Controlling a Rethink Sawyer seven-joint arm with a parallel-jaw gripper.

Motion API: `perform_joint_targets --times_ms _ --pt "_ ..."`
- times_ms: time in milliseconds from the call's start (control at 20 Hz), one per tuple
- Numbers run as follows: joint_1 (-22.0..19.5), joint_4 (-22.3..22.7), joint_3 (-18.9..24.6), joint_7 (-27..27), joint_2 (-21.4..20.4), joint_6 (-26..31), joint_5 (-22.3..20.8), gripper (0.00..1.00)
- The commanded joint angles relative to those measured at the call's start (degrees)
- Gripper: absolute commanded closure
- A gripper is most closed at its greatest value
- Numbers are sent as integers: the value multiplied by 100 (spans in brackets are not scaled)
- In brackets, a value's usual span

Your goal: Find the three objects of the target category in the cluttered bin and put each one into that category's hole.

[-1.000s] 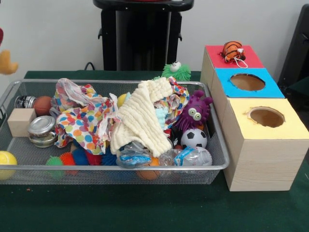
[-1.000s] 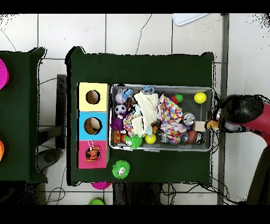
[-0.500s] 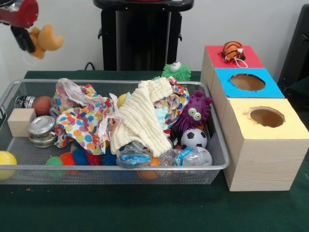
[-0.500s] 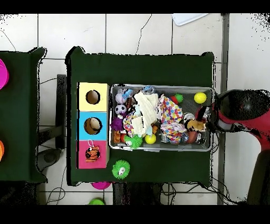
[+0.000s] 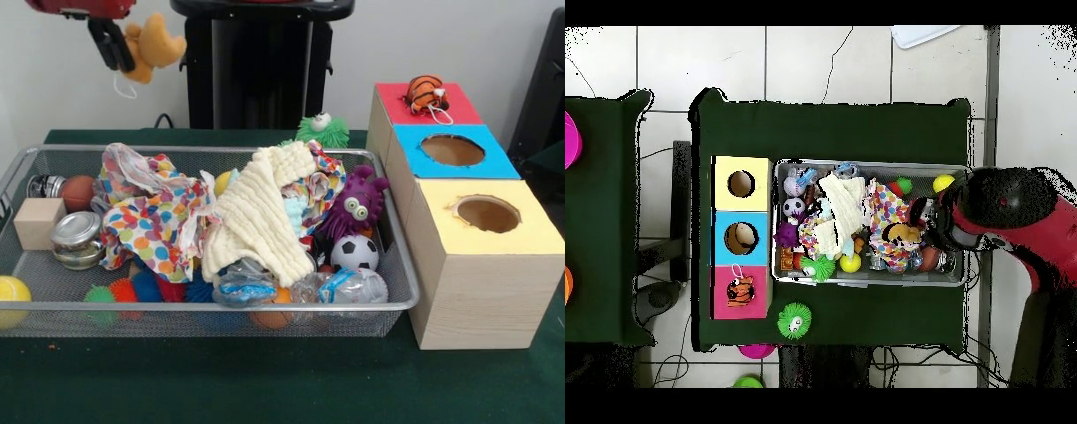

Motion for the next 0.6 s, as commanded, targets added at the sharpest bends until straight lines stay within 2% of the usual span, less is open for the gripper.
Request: perform_joint_targets --times_ms 50,100,600 --pt "134 1066 368 554 -202 433 410 100" --pt "112 1026 356 544 -158 428 411 100" --pt "372 1780 289 692 -467 -207 803 100"
